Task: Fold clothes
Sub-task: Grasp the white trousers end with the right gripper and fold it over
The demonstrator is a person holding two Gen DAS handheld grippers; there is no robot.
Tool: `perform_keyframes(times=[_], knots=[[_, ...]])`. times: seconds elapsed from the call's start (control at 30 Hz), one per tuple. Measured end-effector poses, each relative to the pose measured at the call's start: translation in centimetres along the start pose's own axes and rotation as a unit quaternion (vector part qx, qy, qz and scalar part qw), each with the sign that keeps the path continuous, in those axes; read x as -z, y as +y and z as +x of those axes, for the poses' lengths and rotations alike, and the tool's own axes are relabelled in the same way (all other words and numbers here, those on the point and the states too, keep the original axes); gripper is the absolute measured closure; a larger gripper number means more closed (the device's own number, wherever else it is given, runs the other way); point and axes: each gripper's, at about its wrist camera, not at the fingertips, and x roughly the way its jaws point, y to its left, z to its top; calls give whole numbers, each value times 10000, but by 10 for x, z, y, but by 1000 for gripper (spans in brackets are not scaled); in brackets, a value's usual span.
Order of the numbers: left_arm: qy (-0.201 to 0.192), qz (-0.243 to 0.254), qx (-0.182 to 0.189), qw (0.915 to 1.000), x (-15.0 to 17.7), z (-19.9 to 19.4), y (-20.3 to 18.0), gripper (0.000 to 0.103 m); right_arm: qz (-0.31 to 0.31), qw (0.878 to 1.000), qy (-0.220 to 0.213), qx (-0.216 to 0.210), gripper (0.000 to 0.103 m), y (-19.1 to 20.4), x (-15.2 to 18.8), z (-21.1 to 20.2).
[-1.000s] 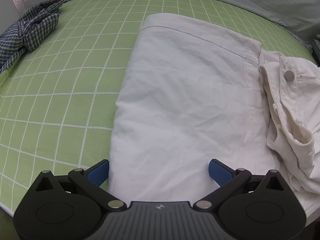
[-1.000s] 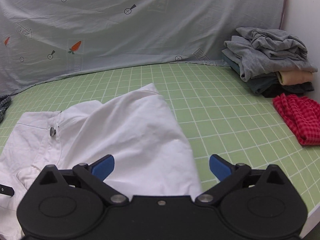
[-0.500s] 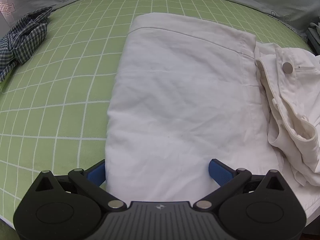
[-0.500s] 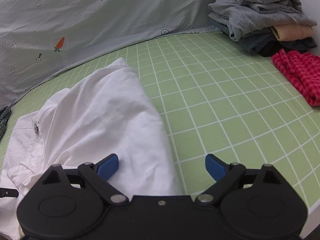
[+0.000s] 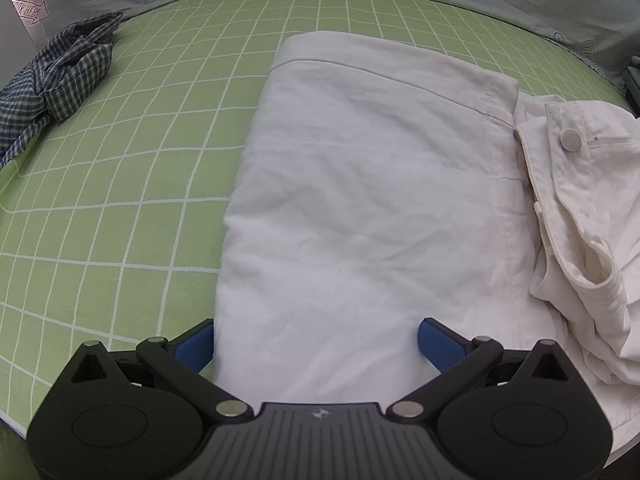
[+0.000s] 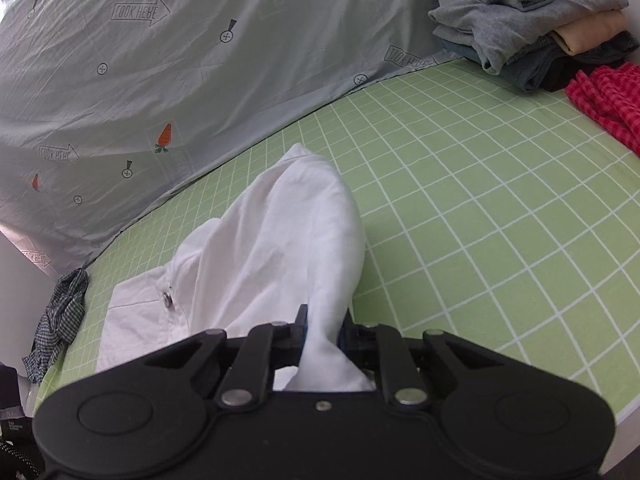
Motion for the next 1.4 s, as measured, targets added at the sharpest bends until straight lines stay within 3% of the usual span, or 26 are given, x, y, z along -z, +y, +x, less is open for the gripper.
perform_keyframes(times=[0.17,0.4,0.6,0.77,0.93,1.17,1.3,1.4], knots=[[-128,190,-40,9997,4,-12,6,0,-711,9966,-288,-299,91,63,-2,-20],[-240,225,70,9994,6,-29,37,0,-1407,9874,-338,-644,91,143,1,-16],[-252,265,158,9992,3,-32,62,0,-1592,9840,-61,-804,90,199,22,9],[-202,292,302,9989,7,-31,80,0,-1307,9860,420,-945,90,229,52,41],[-224,430,426,9979,8,-31,92,0,-1571,9833,771,-509,90,257,84,78],[-352,873,557,9940,9,-30,98,0,-1776,9802,874,84,89,274,111,103],[-347,1055,547,9923,10,-31,100,0,-1810,9794,868,217,87,279,111,104],[-355,1164,594,9908,10,-32,100,0,-1785,9801,852,184,78,282,109,98]])
